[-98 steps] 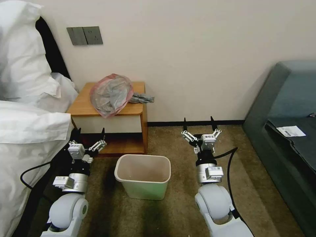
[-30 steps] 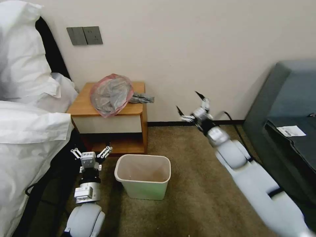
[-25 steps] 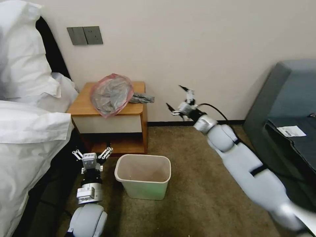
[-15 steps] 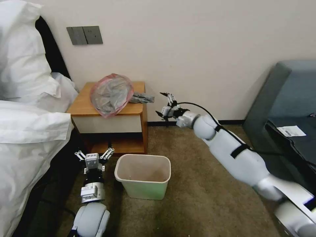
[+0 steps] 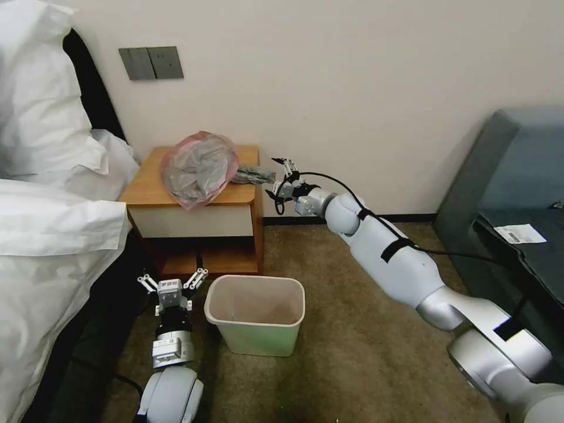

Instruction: Pick up the garbage bag from the table and place it over the trash can.

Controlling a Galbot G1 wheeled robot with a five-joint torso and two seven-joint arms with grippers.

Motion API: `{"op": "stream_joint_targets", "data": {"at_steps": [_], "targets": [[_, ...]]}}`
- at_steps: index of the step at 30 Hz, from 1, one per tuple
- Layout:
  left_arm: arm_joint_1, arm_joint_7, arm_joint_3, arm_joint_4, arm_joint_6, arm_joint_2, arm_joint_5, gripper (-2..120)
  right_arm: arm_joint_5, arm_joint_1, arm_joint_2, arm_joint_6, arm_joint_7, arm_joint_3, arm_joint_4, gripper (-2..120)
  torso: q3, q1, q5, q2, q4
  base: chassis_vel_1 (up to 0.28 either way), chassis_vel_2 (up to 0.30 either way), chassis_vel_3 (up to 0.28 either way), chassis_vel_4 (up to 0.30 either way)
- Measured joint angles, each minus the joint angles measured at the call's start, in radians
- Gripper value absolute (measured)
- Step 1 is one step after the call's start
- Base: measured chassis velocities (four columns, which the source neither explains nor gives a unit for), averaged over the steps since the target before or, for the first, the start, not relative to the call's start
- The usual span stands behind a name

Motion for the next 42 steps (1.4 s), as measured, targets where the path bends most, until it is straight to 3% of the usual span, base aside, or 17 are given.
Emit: {"op": "stream_joint_targets", "data": {"at_steps": [6,13,20,29,42], "targets": [[-0.004,-0.023,0.004,0.012,0.000,-0.017,0.012,97,-0.017,0.016,0.026,0.005,0.003,-0.008,-0.028,100,0.000,0.000,-0.0001,0.000,0.0001,0.000,0.000,0.000,0.000],[-0.030,-0.095,0.007,0.014,0.042,-0.034,0.018,97,-0.047,0.019,0.066,0.021,-0.007,-0.001,-0.067,99,0.000,0.000,-0.0001,0.000,0.0001,0.000,0.000,0.000,0.000],[-0.036,-0.112,0.007,0.005,0.058,-0.045,0.019,97,-0.057,0.019,0.070,0.039,-0.011,-0.004,-0.081,78,0.000,0.000,-0.0001,0.000,-0.0003,0.000,0.000,0.000,0.000],[-0.030,-0.119,0.008,0.010,0.060,-0.049,0.035,97,-0.052,0.017,0.073,0.041,-0.004,-0.006,-0.091,41,0.000,0.000,-0.0001,0.000,0.0003,0.000,0.000,0.000,0.000],[-0.028,-0.133,0.011,0.019,0.070,-0.072,0.067,98,-0.046,0.029,0.062,0.042,-0.002,-0.013,-0.086,1,0.000,0.000,0.0007,0.000,0.0002,0.000,0.000,0.000,0.000]]}}
